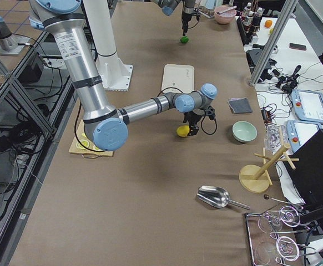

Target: Place all lemons on tray

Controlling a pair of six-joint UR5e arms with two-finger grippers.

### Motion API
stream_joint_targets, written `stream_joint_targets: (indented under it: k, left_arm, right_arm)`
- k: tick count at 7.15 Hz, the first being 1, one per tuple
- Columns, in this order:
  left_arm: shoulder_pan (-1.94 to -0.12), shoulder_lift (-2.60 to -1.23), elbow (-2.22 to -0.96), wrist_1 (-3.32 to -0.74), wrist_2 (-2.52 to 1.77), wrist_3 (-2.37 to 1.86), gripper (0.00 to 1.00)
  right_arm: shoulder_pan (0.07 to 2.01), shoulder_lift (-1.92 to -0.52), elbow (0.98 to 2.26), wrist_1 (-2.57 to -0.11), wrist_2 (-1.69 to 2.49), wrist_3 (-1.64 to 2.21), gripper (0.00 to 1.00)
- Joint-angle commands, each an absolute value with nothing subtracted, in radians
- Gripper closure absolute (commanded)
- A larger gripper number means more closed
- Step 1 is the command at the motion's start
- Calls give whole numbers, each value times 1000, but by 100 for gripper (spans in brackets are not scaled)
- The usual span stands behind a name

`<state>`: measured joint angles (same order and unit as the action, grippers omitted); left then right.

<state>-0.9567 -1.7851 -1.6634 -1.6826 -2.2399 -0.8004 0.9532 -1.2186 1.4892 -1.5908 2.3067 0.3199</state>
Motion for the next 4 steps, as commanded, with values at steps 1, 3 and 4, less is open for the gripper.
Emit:
stream_joint_targets:
  k: [1, 3, 4]
  left_arm:
    - [-922, -1781, -1635, -1747, -2211, -851, 3]
    - [-919, -1784, -1618, -1764, -2209, -851, 4]
    - [-919, -1786, -1605, -1782, -2209, -851, 8]
  right_arm:
    - [940, -1219, 1473, -1591, 2301, 313, 3]
    - [939, -1223, 1460, -1594, 2309, 310, 23]
    - [939, -1226, 1459, -1595, 2319, 310, 55]
